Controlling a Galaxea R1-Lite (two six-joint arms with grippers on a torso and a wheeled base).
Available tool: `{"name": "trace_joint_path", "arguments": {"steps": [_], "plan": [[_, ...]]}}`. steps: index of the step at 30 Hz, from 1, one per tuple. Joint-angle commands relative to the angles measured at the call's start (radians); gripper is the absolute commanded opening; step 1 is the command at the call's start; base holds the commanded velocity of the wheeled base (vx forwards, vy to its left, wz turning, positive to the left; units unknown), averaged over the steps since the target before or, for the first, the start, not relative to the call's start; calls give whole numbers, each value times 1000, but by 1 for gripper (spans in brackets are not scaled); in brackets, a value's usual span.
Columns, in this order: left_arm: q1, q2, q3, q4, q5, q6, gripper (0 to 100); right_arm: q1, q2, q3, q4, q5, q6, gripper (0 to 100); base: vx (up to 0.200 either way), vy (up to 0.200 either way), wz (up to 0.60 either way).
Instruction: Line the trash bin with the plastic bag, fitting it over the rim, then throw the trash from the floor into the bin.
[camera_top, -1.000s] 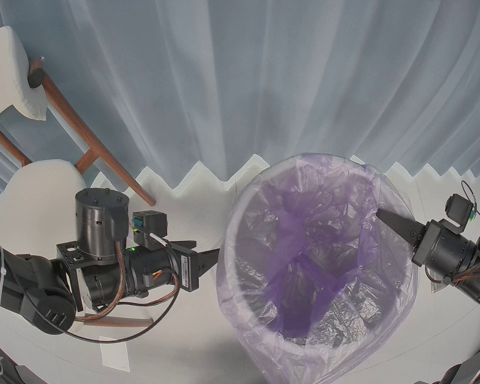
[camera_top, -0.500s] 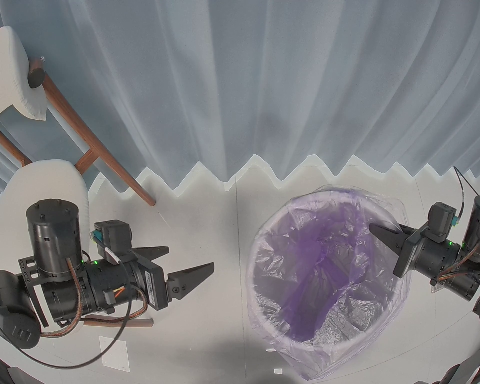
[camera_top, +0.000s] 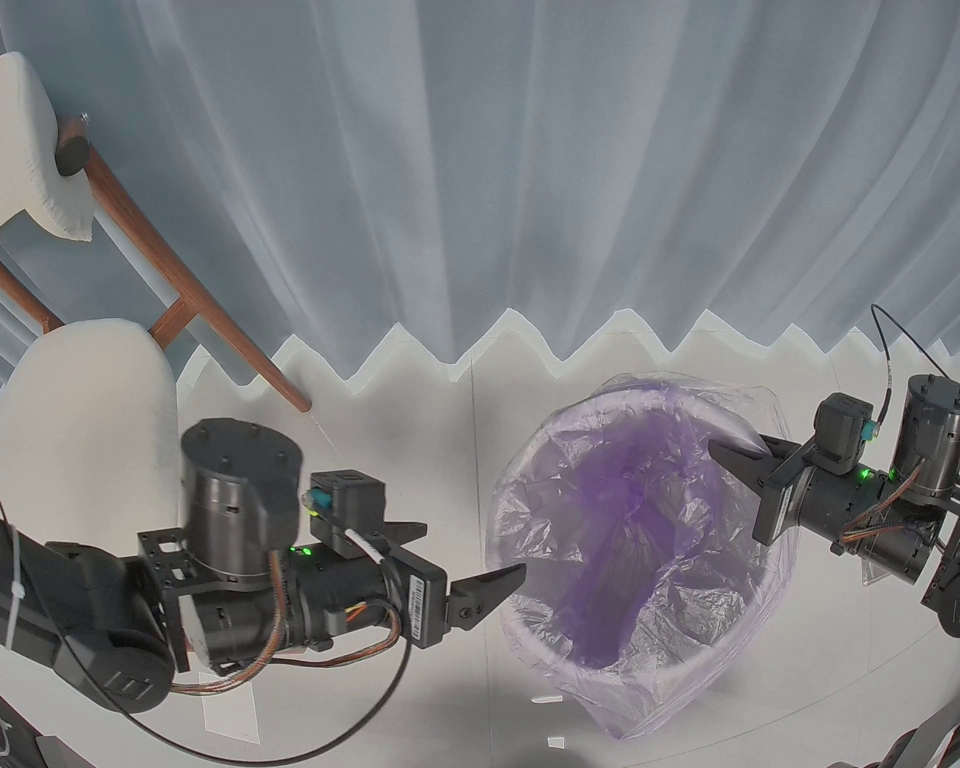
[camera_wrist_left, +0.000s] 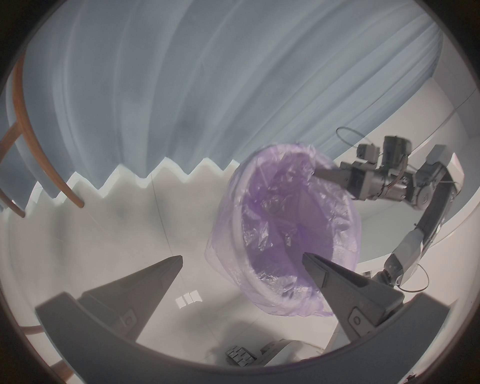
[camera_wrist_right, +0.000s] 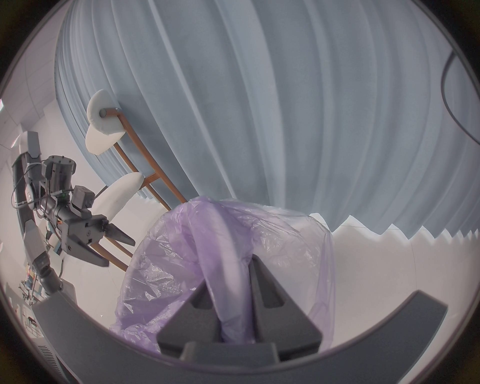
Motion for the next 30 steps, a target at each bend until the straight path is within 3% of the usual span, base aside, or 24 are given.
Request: {"name": "trace_joint_path", "arguments": {"steps": [1, 11, 17, 18, 30], "plan": [[-16, 108, -55, 20, 28, -3, 100, 4, 8, 1, -7, 3, -3, 0, 0, 0, 0], [-24, 222, -211, 70, 122, -35, 100, 7, -22, 16, -9, 5, -1, 0, 0, 0, 0], [-93, 259, -255, 70, 140, -95, 100, 7, -27, 16, -10, 5, -1, 0, 0, 0, 0], [-93, 259, -255, 70, 140, -95, 0, 7, -27, 16, -10, 5, -1, 0, 0, 0, 0], [-98, 263, -255, 98, 195, -98, 0, 5, -33, 7, -12, 3, -1, 0, 0, 0, 0]]}}
